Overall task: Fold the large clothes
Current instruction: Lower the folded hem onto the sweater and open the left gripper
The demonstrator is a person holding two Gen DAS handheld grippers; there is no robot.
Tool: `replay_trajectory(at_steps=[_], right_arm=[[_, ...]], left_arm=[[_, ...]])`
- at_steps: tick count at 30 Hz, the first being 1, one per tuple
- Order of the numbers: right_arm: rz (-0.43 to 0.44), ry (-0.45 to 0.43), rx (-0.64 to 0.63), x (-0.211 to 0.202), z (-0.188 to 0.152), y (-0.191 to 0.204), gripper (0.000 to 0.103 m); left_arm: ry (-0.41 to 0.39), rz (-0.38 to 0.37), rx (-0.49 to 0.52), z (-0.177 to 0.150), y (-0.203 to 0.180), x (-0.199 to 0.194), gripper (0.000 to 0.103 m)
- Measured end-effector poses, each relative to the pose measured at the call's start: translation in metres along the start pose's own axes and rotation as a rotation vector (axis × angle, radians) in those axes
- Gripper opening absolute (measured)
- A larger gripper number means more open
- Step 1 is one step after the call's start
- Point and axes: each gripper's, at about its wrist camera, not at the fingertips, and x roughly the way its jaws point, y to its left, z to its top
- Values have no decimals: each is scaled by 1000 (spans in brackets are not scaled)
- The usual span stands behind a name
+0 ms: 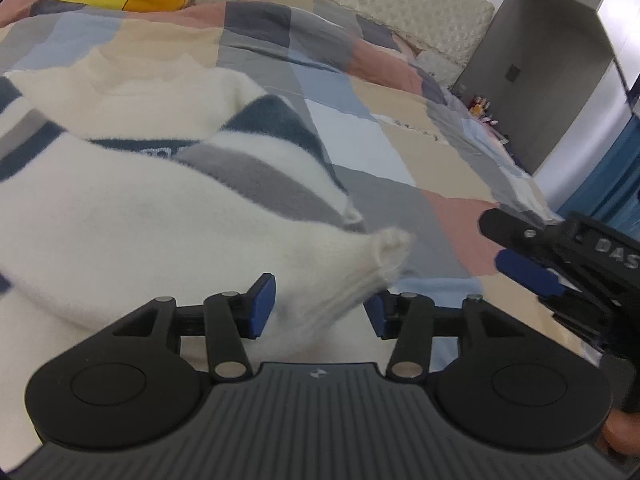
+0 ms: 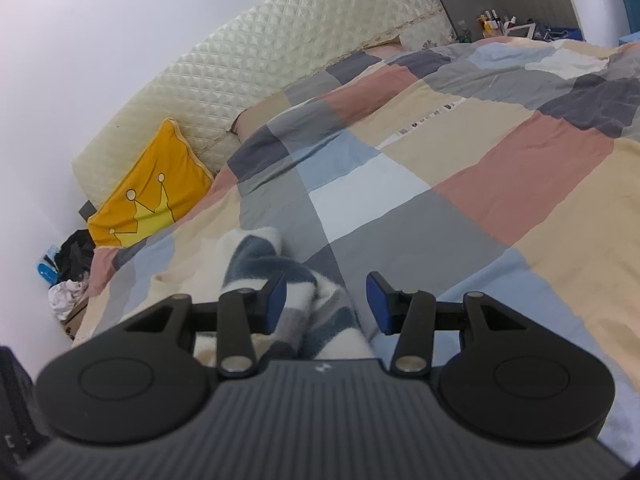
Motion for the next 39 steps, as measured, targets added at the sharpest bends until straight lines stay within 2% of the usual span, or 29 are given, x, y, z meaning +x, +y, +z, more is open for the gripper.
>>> replay_trajectory(at_steps=[7, 11, 13, 22, 25, 29, 32, 34, 37, 39], right_arm=[[-2, 2, -12, -2, -2, 2, 48], [8, 14, -44, -2, -5, 10, 48], [11, 15, -63, -2, -7, 13, 48], [22, 48, -68, 4, -10, 17, 48], [31, 49, -84, 4, -11, 19, 48], [33, 62, -90, 8, -12, 19, 48], [39, 79, -93, 13, -15, 20, 48], [39, 79, -110, 15, -17, 22, 48], [-25, 64, -192, 22, -21, 29, 48], [-24, 76, -190, 26, -22, 29, 48]], left_arm=[[-51, -38, 10, -2, 4, -38, 55], [-70, -29, -14, 3, 15, -45, 55], [-83, -49, -27, 4, 19, -47, 55], [-34, 87, -7, 2, 26, -10, 55], [-3, 113, -17, -2, 34, 6, 54], [12, 147, 17, -7, 34, 17, 54], [22, 168, 56, -6, 28, 16, 54], [27, 168, 48, -5, 28, 13, 54], [30, 172, 22, -2, 29, 1, 54], [18, 180, 15, 1, 31, -12, 54]])
